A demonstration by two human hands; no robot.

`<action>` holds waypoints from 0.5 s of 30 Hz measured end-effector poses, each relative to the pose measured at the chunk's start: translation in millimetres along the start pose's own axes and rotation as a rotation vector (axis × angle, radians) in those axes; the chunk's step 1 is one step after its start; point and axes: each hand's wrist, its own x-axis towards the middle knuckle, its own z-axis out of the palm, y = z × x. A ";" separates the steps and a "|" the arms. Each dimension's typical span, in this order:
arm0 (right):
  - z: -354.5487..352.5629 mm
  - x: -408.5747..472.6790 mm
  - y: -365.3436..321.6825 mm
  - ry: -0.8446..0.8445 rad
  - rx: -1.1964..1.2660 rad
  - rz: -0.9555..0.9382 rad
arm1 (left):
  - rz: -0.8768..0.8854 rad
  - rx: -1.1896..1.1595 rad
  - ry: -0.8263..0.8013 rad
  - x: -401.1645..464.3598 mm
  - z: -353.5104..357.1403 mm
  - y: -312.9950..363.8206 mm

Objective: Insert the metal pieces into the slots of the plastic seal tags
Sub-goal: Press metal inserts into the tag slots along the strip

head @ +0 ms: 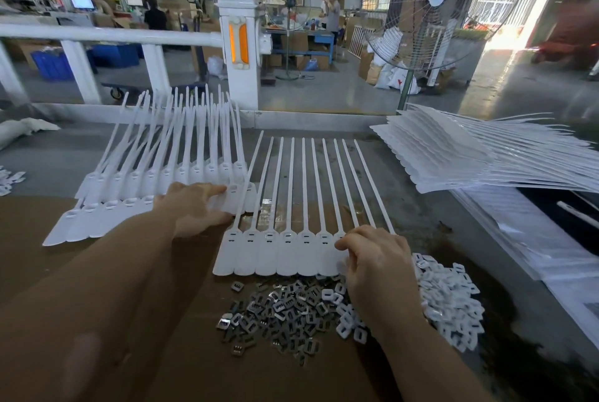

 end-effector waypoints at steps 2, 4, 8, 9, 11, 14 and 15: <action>0.7 0.2 -0.5 -0.031 -0.017 -0.010 | 0.026 0.011 0.024 -1.8 -0.6 -2.6; 1.1 0.6 -0.9 -0.050 -0.032 -0.009 | 0.047 0.019 0.042 -2.6 -0.7 -3.3; 0.3 0.4 -1.4 -0.079 -0.040 0.006 | 0.069 -0.035 0.053 -1.7 -1.2 -4.8; 0.3 0.1 -1.7 -0.084 -0.043 0.007 | 0.075 -0.065 0.050 -1.3 -1.0 -5.9; 0.9 0.0 -2.0 -0.086 -0.043 0.011 | 0.083 -0.104 0.043 -1.1 0.4 -6.5; 2.2 0.3 -1.7 -0.093 -0.034 0.013 | 0.079 -0.085 0.072 -3.2 5.8 -3.8; 2.4 0.2 -1.4 -0.099 -0.034 0.013 | 0.075 -0.070 0.089 -3.9 7.6 -2.4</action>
